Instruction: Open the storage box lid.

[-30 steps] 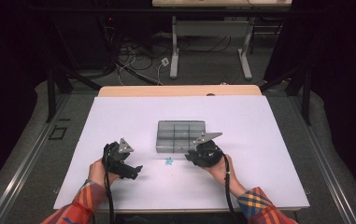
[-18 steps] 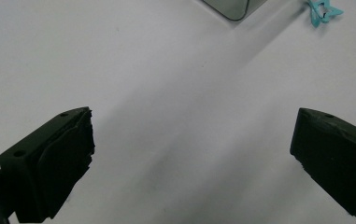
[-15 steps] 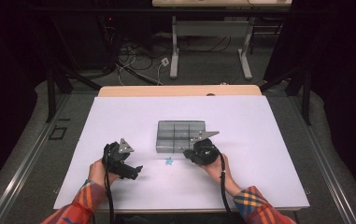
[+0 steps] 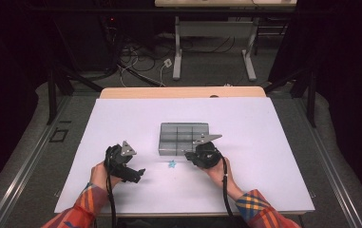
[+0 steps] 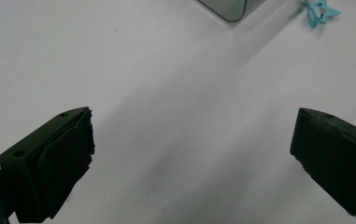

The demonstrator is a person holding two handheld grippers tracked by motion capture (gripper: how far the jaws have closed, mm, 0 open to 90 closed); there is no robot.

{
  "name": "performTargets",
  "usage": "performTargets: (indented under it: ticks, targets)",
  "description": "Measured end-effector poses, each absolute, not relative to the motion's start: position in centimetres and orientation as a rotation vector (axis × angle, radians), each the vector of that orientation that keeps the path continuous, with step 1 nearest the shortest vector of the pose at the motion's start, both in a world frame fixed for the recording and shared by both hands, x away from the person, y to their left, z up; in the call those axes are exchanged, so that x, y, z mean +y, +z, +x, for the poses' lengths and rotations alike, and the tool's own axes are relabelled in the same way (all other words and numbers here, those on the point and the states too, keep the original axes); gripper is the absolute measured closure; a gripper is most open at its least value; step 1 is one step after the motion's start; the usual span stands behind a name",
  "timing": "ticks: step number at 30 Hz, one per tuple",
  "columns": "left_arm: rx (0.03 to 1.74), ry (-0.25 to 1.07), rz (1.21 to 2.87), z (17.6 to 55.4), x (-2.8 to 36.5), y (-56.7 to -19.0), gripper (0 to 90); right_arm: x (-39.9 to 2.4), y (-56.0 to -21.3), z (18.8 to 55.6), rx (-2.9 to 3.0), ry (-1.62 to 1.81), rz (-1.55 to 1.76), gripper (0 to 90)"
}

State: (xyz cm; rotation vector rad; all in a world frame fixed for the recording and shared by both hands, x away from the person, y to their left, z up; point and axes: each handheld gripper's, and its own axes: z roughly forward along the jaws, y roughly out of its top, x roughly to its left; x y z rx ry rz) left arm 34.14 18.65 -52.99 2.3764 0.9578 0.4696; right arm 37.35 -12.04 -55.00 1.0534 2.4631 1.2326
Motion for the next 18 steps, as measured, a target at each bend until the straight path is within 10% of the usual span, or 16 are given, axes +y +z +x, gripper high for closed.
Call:
performTargets:
  ticks: [18]
  targets:
    - [0.953, 0.474, 2.370, 34.14, 18.63, -52.95, 0.0, -12.14, -55.02, 37.09, 2.442, 1.253, 1.052, 88.3]
